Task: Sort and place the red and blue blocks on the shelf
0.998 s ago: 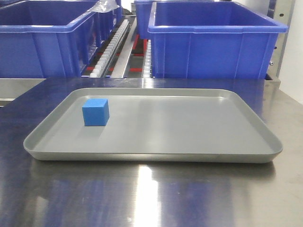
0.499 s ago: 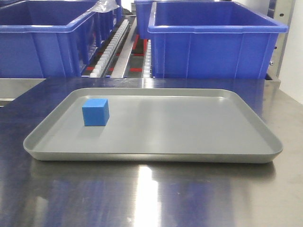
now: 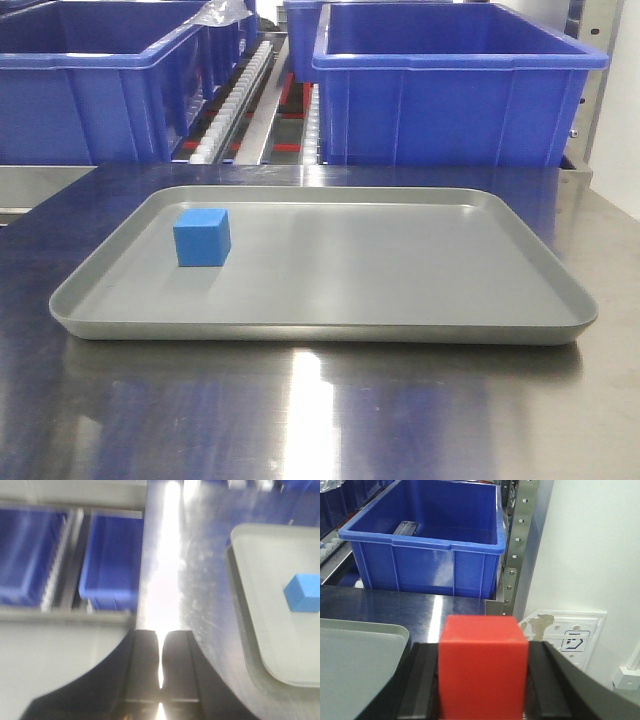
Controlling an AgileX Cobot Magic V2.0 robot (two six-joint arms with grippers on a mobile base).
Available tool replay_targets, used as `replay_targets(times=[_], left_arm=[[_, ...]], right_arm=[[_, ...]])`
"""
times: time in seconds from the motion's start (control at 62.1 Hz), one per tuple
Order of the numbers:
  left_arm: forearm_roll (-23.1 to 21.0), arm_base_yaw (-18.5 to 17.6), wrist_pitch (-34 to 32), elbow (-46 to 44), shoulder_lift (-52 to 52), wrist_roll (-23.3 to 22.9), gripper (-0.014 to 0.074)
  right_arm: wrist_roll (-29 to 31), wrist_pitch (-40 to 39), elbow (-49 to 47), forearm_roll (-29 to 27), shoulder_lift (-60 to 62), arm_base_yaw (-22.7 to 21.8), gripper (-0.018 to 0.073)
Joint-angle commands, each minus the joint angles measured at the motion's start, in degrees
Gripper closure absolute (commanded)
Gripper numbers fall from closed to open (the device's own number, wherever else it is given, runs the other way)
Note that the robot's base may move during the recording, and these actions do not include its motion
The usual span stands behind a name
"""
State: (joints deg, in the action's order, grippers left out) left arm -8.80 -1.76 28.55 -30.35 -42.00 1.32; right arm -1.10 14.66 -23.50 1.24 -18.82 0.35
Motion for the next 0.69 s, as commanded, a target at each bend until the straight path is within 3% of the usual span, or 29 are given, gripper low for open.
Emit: replay_targets(times=[0.0,0.145,0.209,0.322,0.386,0.435,0.564,0.676], left_arm=[[-0.3,-1.3,-2.0,-5.4,-5.6,-4.1,0.0468],[-0.2,-7.2,2.2,-11.9,-13.7,-5.7,0.0461],[-0.2,-10.4,3.8,-15.0,-17.9,-5.7,0.0416],[0.0,-15.7,7.5,-21.2,-24.2,-5.7,0.0195],[0.0,-18.7,9.4,-25.5,-28.9,-6.5,0.0008],[0.0,-20.3,11.0,-28.4,-31.9,-8.1,-0.0060],[0.0,-23.3,16.0,-36.3,-39.5,-15.8,-0.0069],[-0.3,-25.0,20.6,-42.8,-45.3,-18.9,-0.0062]], right_arm=[[0.6,-4.8,-1.6,0.7,-0.3,-0.5,0.0501],[0.6,-4.8,-1.6,0.7,-0.3,-0.5,0.0501],[0.6,-4.8,-1.6,0.7,-0.3,-0.5,0.0501],[0.6,-4.8,-1.6,0.7,-0.3,-0.5,0.0501],[0.6,-4.8,-1.6,0.7,-0.3,-0.5,0.0501],[0.6,-4.8,-1.6,0.7,-0.3,-0.5,0.0501],[0.6,-4.8,-1.6,0.7,-0.3,-0.5,0.0501],[0.6,-4.8,-1.6,0.7,-0.3,-0.5,0.0501]])
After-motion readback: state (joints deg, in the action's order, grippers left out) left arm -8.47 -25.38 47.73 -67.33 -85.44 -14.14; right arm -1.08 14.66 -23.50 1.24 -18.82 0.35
